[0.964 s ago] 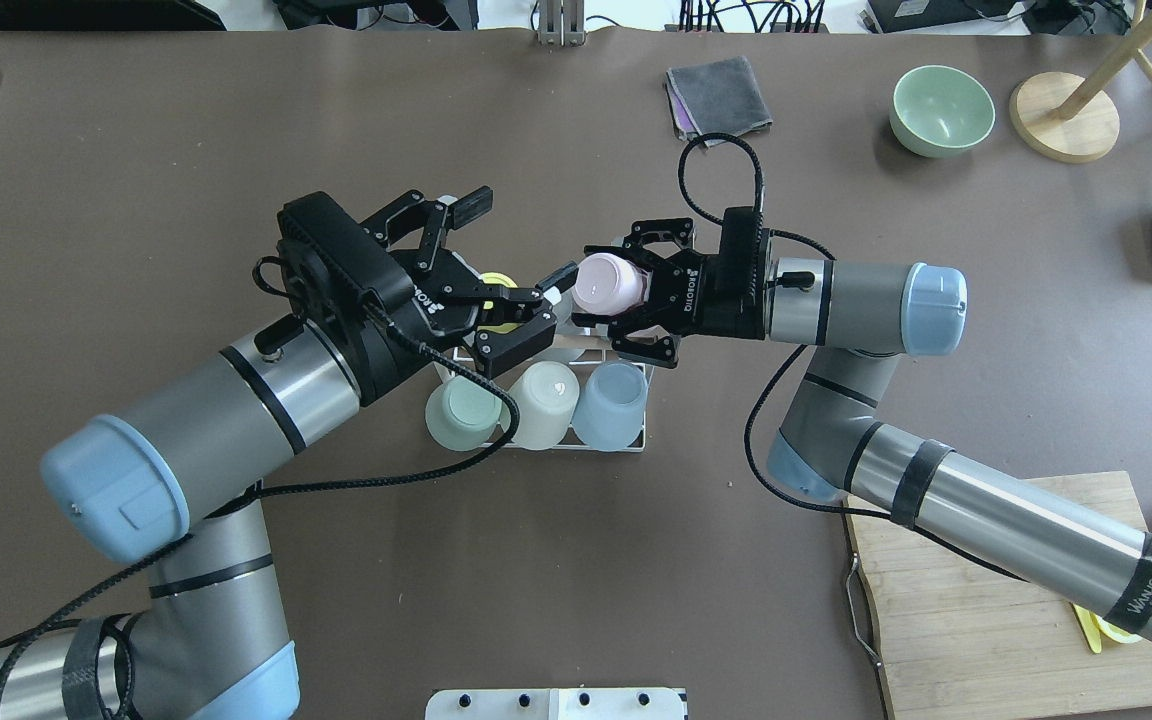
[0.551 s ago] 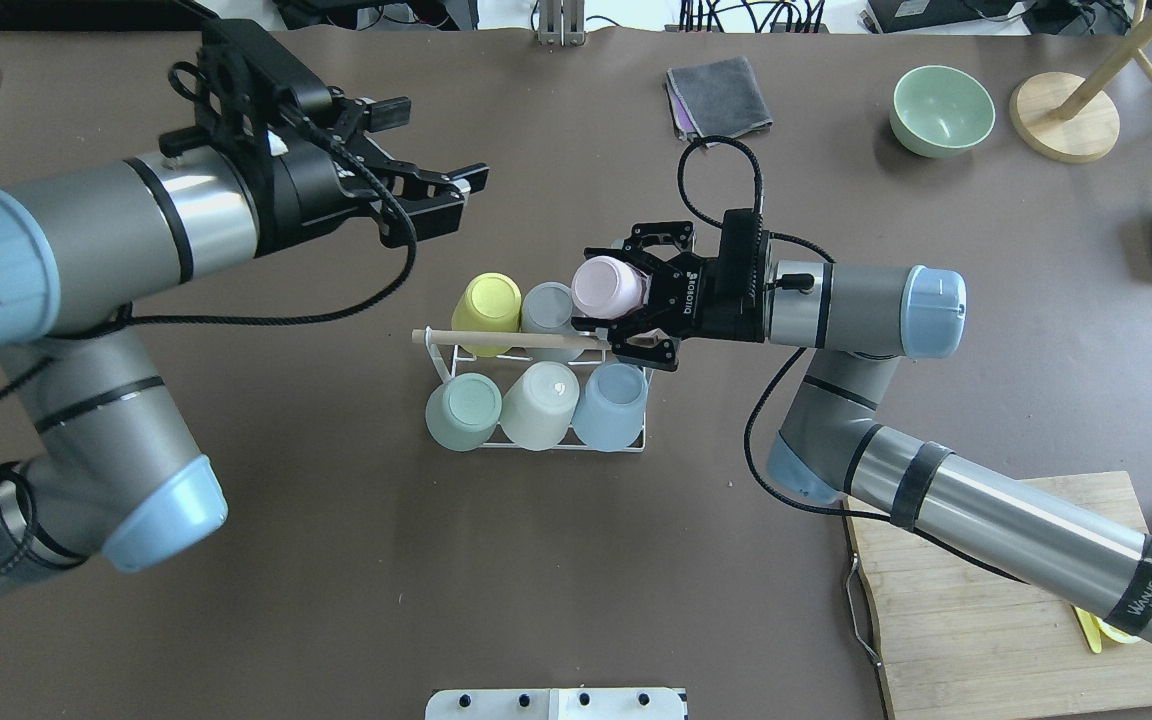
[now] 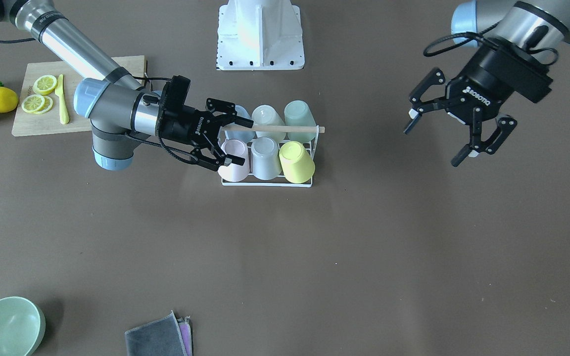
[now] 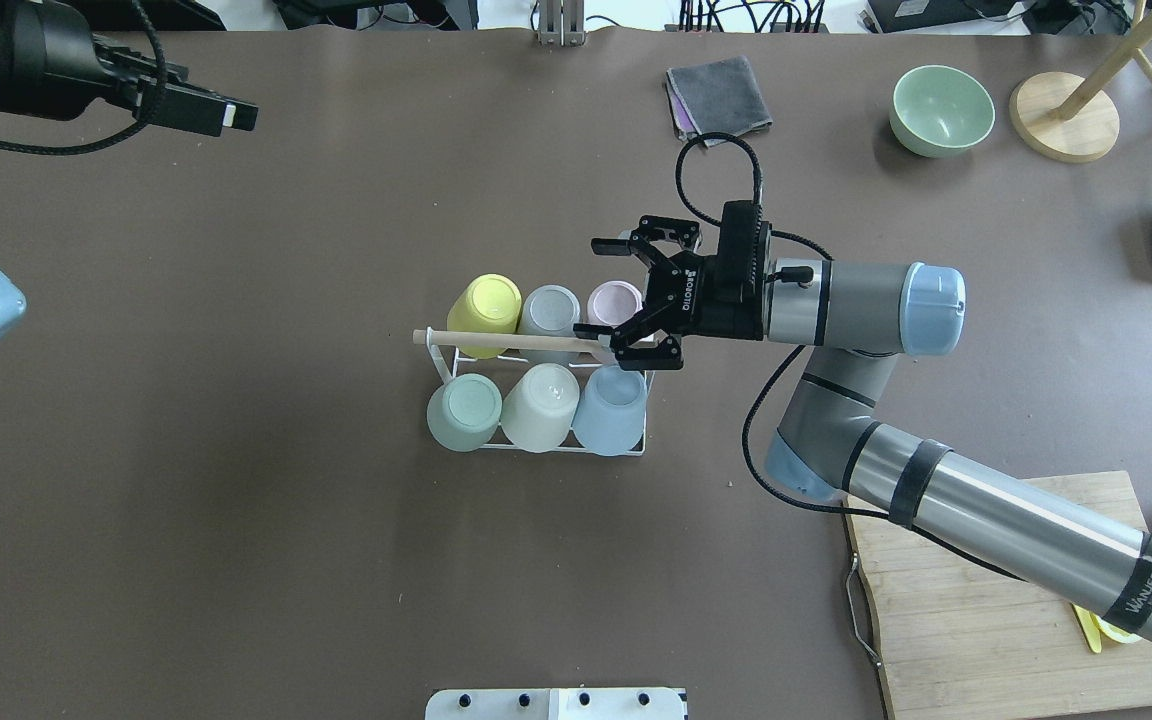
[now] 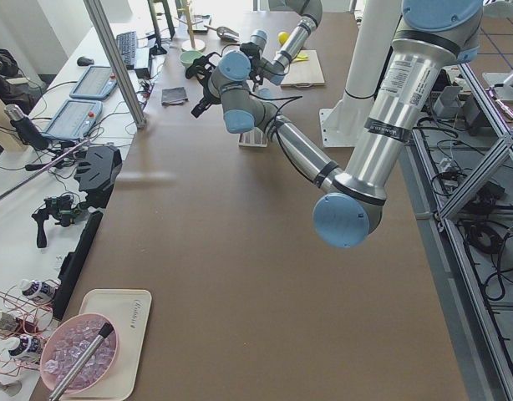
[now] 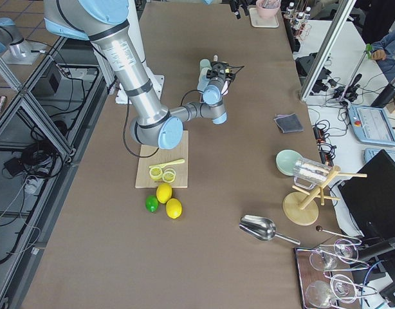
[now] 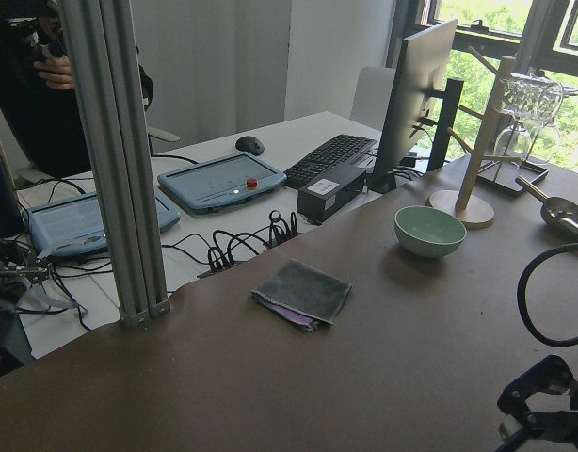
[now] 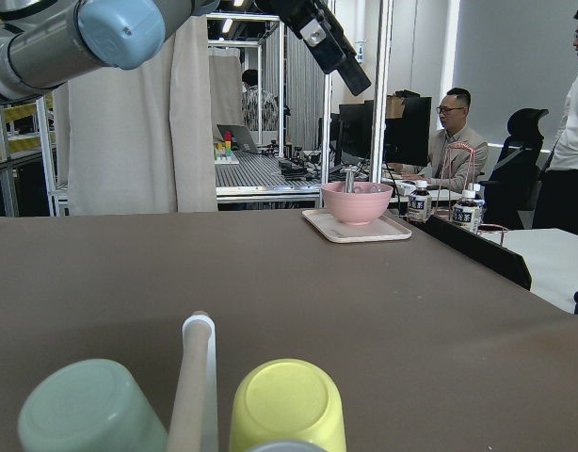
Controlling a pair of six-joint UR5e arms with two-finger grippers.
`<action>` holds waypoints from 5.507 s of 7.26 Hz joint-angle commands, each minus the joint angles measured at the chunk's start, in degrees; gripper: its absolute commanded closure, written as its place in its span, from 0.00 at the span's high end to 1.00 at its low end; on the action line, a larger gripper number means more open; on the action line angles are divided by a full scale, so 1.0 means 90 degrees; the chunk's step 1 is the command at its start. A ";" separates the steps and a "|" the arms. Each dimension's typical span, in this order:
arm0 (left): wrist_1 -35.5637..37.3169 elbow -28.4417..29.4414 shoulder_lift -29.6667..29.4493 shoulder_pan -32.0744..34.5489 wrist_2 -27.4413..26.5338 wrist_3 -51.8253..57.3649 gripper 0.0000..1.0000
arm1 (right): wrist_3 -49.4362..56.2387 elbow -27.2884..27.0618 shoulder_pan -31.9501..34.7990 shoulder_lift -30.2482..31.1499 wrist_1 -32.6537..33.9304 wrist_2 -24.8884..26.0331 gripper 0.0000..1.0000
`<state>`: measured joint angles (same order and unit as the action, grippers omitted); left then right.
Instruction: Place cup on cup holder
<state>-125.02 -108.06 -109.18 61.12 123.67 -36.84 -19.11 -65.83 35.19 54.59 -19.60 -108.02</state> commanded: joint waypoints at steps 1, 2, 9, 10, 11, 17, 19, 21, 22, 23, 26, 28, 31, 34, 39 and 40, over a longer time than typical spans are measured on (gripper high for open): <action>0.1362 0.0044 0.0149 0.0229 0.0214 0.0079 0.98 | -0.0567 0.0000 0.0365 -0.0059 0.0184 -0.0348 1.00; 0.2222 0.0092 0.0159 0.0269 0.0185 0.0534 0.98 | -0.0920 -0.0107 0.0706 -0.0079 0.0650 -0.0796 1.00; 0.6692 0.0870 0.0518 0.1573 0.0164 0.2963 0.98 | -0.0904 -0.0088 0.2505 0.0380 0.6287 -0.2210 1.00; 0.6510 0.1174 0.0936 0.1868 0.0213 0.3734 0.98 | -0.0894 -0.0098 0.2709 0.0331 0.7120 -0.2091 1.00; 0.6199 0.1235 0.1269 0.1929 0.0214 0.3858 0.98 | -0.0962 -0.0117 0.3059 0.0234 0.7806 -0.2080 1.00; 0.3666 0.1616 0.3069 0.2903 0.0800 0.4338 0.98 | -0.0992 -0.1400 0.4077 0.0650 1.1928 -0.2411 1.00; 0.3656 0.1568 0.3049 0.3433 0.1092 0.4386 0.98 | -0.0992 -0.2428 0.4195 0.0839 1.3498 -0.2402 1.00; 0.3870 0.1129 0.3088 0.3462 0.1054 0.4329 0.98 | -0.1264 -0.2588 0.4535 0.1003 1.3954 -0.2586 1.00; 0.3871 0.1021 0.3079 0.3463 0.1073 0.4328 0.98 | -0.1207 -0.2704 0.4663 0.1430 1.3887 -0.2568 1.00; 0.3871 0.0904 0.3059 0.3453 0.1083 0.4318 0.98 | -0.1178 -0.2754 0.4713 0.1879 1.3877 -0.2510 1.00; 0.3813 0.0922 0.3020 0.3443 0.1092 0.4318 0.98 | -0.0176 -0.2764 0.5501 0.3217 1.2836 -0.2500 1.00; 0.3822 0.0913 0.3001 0.3433 0.1015 0.4318 0.98 | 0.0867 -0.2967 0.6146 0.3989 1.2530 -0.2568 1.00; 0.3822 0.0962 0.3039 0.3433 0.1024 0.4318 0.98 | 0.1049 -0.3339 0.6315 0.4120 1.2529 -0.2587 1.00; 0.3822 0.0952 0.2991 0.3433 0.1034 0.4318 0.98 | 0.1479 -0.3360 0.6305 0.4179 1.2529 -0.2558 1.00; 0.3822 0.0972 0.2952 0.3414 0.1054 0.4328 0.98 | 0.1498 -0.3086 0.6081 0.4130 1.2441 -0.2851 1.00; 0.3822 0.0991 0.2942 0.3423 0.1034 0.4338 0.98 | 0.1508 -0.3096 0.6100 0.4139 1.2441 -0.2842 1.00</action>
<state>-90.64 -99.26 -82.56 91.91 133.16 2.13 -5.62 -93.63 89.95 91.80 92.40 -133.62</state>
